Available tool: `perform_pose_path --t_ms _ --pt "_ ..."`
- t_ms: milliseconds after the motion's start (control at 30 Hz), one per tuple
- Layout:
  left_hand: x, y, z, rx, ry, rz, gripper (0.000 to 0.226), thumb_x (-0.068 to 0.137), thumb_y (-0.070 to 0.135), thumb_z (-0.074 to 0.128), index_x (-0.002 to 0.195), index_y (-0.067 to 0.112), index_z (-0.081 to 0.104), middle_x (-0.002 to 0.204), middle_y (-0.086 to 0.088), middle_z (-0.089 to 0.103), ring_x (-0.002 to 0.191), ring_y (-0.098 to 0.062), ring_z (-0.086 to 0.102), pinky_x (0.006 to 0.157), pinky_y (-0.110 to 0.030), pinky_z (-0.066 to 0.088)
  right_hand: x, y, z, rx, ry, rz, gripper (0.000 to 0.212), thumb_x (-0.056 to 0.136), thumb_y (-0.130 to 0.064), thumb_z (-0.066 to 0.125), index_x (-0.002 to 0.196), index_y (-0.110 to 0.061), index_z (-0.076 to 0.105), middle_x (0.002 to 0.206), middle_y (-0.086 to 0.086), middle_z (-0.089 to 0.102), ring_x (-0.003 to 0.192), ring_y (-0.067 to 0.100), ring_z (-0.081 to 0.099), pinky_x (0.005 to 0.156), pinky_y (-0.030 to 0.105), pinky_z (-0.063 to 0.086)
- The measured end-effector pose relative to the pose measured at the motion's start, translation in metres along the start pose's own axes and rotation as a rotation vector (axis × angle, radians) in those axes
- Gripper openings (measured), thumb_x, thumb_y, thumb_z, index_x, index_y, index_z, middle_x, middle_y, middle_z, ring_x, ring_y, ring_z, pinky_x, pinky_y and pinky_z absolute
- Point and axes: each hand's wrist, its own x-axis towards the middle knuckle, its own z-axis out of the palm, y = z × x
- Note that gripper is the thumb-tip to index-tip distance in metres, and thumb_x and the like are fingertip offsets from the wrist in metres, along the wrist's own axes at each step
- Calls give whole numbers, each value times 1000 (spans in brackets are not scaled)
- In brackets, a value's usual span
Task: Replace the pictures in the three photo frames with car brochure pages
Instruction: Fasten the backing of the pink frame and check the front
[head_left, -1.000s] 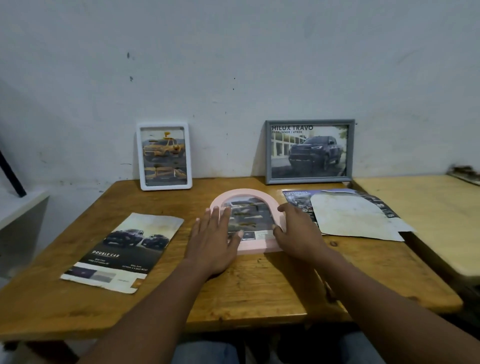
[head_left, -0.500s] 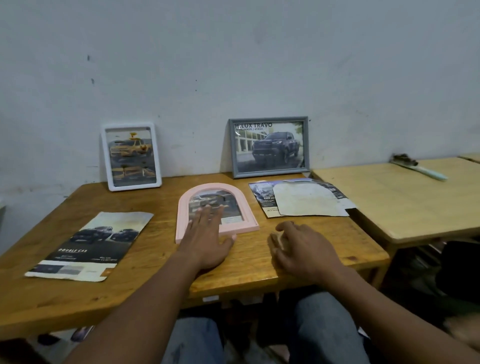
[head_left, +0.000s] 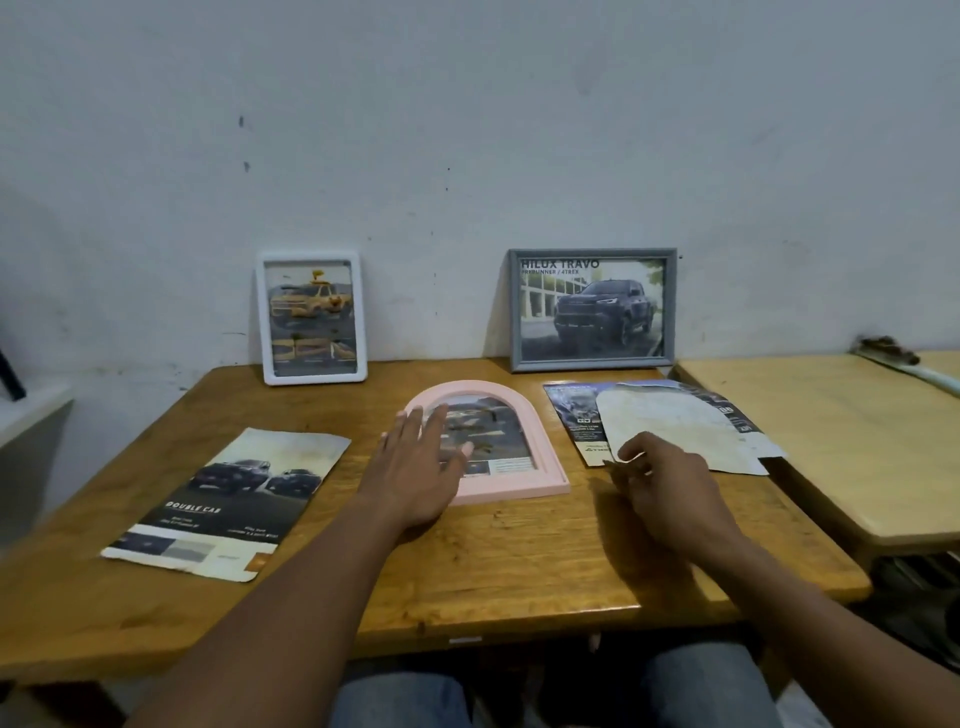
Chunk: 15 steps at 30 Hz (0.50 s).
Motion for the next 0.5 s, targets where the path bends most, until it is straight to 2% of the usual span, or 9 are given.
perform_pose_path --t_ms 100,200,267,333,433,500 --pt "20 -7 -5 -37 11 13 67 105 54 31 162 30 4 171 -2 3 156 -24 -2 126 -47 8 39 -23 -11 235 -93 111 14 89 -7 68 94 -20 66 99 7 72 83 17 66 56 25 50" --pt "37 -14 -7 -72 37 24 63 107 46 32 162 28 6 170 0 8 157 -21 1 125 -43 9 77 -59 -14 359 -213 139 13 92 -4 62 97 -16 66 93 11 69 71 18 65 43 21 46" --pt "48 -21 -6 -101 58 13 61 108 42 32 162 28 7 170 0 10 156 -21 3 125 -42 10 104 -84 -7 362 -261 108 13 92 -6 63 99 -16 66 91 10 69 73 18 66 50 24 51" --pt "58 -30 -5 -119 72 13 61 108 39 32 162 28 6 170 -1 12 156 -21 5 126 -43 12 131 -106 9 328 -235 8 11 90 -9 66 98 -17 65 91 7 68 84 21 67 66 29 56" --pt "67 -41 1 -151 54 -23 62 108 42 32 161 33 1 170 0 11 156 -23 8 125 -45 16 161 -135 41 260 -145 -187 21 89 -13 70 108 -17 62 99 2 68 91 19 66 70 27 55" --pt "67 -46 7 -203 53 -60 64 107 46 32 160 40 -3 170 1 11 155 -26 14 123 -50 22 166 -145 66 215 -155 -279 28 90 -11 68 117 -17 60 107 3 70 96 19 65 78 33 57"
